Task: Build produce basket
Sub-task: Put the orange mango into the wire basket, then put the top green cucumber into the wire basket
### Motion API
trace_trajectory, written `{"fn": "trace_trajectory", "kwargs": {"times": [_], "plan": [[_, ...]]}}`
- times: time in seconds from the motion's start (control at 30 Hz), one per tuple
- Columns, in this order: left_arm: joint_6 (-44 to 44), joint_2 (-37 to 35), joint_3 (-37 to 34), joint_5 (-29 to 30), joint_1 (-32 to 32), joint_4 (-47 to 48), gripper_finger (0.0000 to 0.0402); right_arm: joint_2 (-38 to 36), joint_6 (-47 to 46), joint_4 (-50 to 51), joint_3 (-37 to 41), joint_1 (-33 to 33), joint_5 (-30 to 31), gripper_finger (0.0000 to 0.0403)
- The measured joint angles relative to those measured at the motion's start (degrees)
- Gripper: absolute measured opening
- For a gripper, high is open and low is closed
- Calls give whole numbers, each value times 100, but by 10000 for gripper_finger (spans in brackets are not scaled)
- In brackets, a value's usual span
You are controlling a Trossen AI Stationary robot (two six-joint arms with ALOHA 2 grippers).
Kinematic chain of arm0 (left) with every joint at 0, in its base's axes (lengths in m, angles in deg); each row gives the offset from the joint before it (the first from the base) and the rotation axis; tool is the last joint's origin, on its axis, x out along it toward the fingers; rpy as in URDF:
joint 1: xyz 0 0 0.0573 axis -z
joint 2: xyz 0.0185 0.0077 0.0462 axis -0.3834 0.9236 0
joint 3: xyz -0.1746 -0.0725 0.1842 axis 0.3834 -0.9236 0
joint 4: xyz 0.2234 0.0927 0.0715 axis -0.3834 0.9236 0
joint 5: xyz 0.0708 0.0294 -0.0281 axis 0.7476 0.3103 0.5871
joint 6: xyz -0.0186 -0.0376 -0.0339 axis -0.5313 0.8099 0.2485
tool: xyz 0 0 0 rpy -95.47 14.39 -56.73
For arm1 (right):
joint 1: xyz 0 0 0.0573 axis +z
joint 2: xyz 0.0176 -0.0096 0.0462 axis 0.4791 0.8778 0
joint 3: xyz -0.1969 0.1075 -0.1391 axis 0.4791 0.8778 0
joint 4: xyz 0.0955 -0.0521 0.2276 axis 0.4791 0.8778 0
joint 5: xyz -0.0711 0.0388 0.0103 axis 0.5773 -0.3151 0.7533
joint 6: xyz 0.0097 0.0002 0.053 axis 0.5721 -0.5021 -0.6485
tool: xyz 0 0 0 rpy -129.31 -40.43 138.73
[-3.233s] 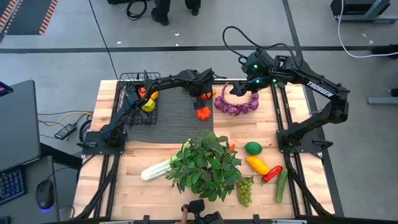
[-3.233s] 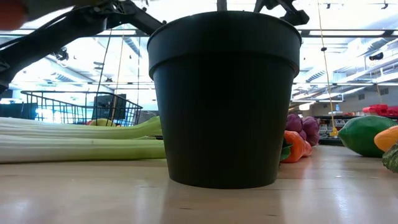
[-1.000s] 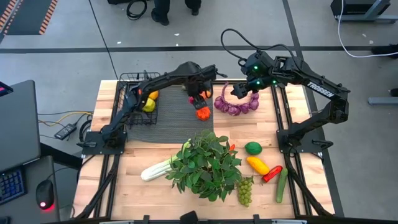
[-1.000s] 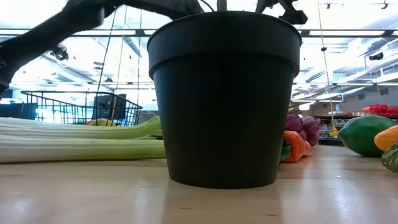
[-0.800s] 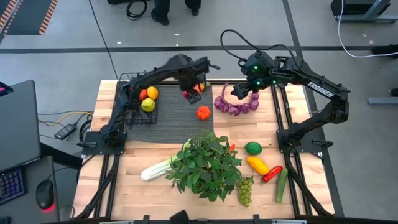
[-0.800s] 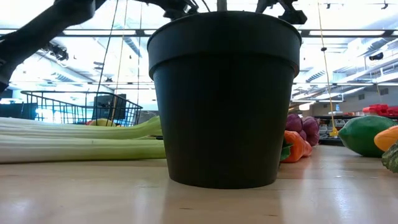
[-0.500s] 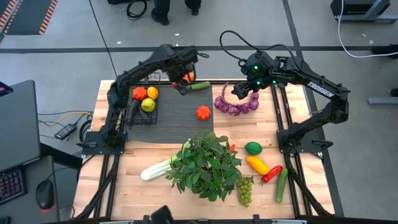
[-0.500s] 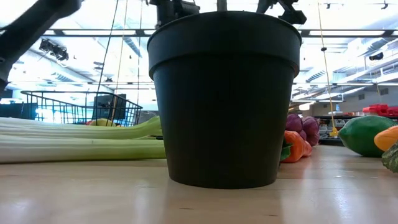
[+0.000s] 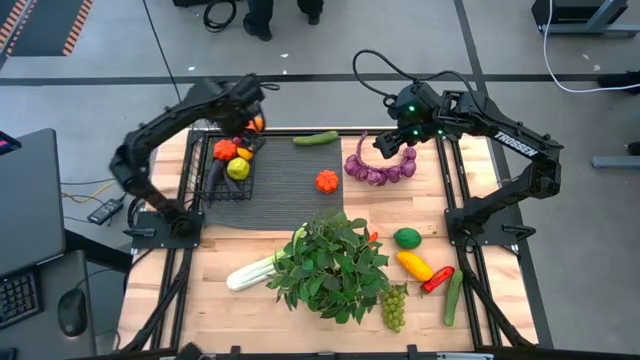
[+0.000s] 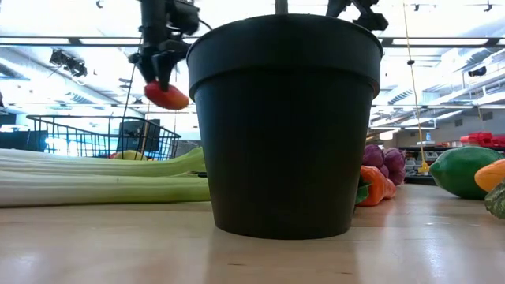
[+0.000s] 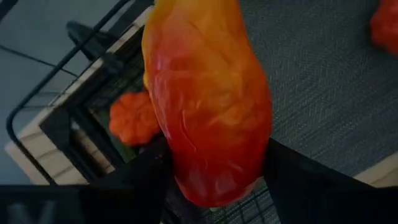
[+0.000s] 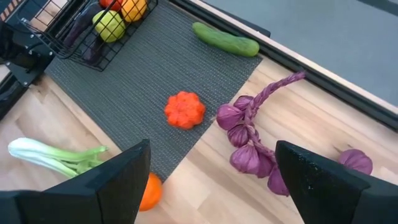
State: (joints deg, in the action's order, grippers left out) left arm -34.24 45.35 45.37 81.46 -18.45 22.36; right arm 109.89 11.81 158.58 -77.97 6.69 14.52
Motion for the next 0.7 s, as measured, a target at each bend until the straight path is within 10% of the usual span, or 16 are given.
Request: {"fn": "trace_trajectory", "kwargs": {"times": [0.7], "plan": [[120,-729,-1239,207,-200,-235,367,0,260,7,0,2,-44,347]]}}
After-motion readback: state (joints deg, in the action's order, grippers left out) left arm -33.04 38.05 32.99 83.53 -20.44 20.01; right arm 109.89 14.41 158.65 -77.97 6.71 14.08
